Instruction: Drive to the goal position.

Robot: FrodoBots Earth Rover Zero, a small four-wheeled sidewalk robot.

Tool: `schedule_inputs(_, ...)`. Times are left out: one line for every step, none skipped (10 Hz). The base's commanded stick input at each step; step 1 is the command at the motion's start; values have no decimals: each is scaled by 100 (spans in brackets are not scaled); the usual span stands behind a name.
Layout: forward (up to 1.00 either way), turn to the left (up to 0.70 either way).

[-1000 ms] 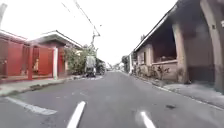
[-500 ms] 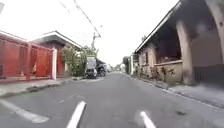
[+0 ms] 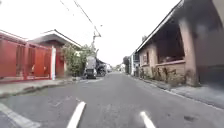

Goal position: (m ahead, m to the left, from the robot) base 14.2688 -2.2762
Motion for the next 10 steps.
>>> schedule_inputs(70, 0)
schedule_inputs(70, 0)
schedule_inputs(70, 0)
schedule_inputs(70, 0)
schedule_inputs(70, 0)
schedule_inputs(70, 0)
schedule_inputs(70, 0)
schedule_inputs(70, 0)
schedule_inputs(70, 0)
schedule_inputs(70, 0)
